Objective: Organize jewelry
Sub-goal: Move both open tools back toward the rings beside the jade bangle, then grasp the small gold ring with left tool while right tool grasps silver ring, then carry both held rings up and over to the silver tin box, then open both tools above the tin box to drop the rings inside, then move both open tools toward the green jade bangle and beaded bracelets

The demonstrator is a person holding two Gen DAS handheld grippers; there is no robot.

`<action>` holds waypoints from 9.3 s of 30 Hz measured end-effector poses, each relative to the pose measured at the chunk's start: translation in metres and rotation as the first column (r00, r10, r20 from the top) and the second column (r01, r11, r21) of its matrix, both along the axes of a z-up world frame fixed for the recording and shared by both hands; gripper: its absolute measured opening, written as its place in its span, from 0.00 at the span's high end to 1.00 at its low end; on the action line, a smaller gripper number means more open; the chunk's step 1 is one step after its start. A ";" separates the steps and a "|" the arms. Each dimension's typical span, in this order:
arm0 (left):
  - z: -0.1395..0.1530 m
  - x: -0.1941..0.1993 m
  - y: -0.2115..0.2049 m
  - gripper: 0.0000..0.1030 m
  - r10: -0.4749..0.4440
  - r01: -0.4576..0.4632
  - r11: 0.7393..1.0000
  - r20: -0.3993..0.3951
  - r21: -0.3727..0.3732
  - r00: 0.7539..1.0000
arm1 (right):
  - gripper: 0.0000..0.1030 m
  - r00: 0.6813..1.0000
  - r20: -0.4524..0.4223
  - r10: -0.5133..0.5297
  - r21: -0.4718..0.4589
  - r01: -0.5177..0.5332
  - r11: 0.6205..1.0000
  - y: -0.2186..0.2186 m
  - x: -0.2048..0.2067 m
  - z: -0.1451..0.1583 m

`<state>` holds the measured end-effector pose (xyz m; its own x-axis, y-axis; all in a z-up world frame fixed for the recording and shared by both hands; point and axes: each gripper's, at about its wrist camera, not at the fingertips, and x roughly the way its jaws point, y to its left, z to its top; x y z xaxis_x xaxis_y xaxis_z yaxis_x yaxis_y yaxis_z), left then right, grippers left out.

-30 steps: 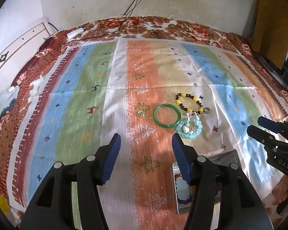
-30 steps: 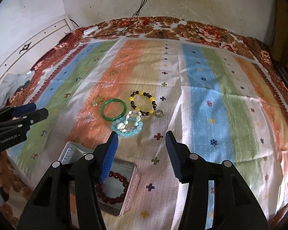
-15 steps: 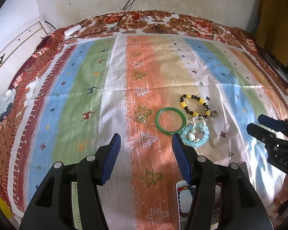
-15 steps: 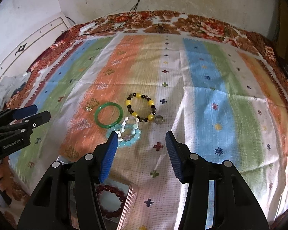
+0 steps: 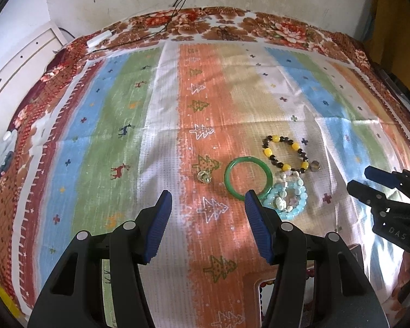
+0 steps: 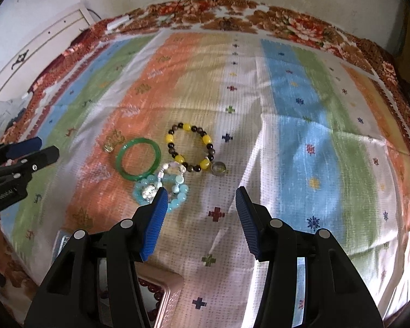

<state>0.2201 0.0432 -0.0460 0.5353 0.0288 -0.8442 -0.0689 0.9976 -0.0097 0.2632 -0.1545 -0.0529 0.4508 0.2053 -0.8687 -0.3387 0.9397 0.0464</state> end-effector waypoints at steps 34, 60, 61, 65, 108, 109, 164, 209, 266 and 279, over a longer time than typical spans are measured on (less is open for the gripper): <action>-0.064 0.068 0.007 0.53 -0.028 0.028 1.000 -0.166 -0.001 0.986 | 0.50 0.992 -0.126 0.032 -0.097 -0.044 0.994 0.015 0.061 -0.059; -0.096 0.089 0.010 0.68 -0.029 0.031 1.000 -0.215 0.005 0.976 | 0.50 0.987 -0.152 0.047 -0.121 -0.066 0.990 0.023 0.078 -0.078; -0.096 0.089 0.010 0.70 -0.030 0.033 0.999 -0.215 0.007 0.976 | 0.50 0.987 -0.151 0.047 -0.121 -0.066 0.990 0.023 0.078 -0.078; -0.097 0.090 0.010 0.76 -0.036 0.041 0.999 -0.215 0.021 0.976 | 0.50 0.988 -0.149 0.051 -0.125 -0.070 0.990 0.023 0.078 -0.078; -0.047 0.048 -0.011 0.85 -0.084 0.077 0.995 -0.129 -0.060 0.988 | 0.81 0.998 -0.041 0.039 0.021 -0.038 0.999 0.013 0.034 -0.020; -0.045 0.046 -0.012 0.85 -0.083 0.075 0.995 -0.126 -0.066 0.989 | 0.81 0.999 -0.030 0.038 0.030 -0.037 0.999 0.013 0.031 -0.016; 0.021 -0.095 -0.055 0.84 -0.191 0.197 0.971 0.058 -0.137 0.980 | 0.81 0.986 0.132 0.098 0.073 -0.109 0.991 0.008 -0.114 0.037; 0.009 -0.064 -0.036 0.66 -0.101 0.105 0.986 0.039 -0.128 0.994 | 0.54 0.997 0.078 0.017 0.124 -0.027 0.992 -0.005 -0.079 0.028; -0.058 0.059 -0.024 0.64 -0.091 0.086 0.995 -0.117 -0.044 0.989 | 0.54 0.994 -0.103 0.046 0.035 -0.042 0.998 0.023 0.042 -0.039; -0.069 0.066 -0.023 0.64 -0.098 0.094 0.995 -0.140 -0.034 0.985 | 0.54 0.990 -0.131 0.044 0.004 -0.044 0.999 0.025 0.056 -0.055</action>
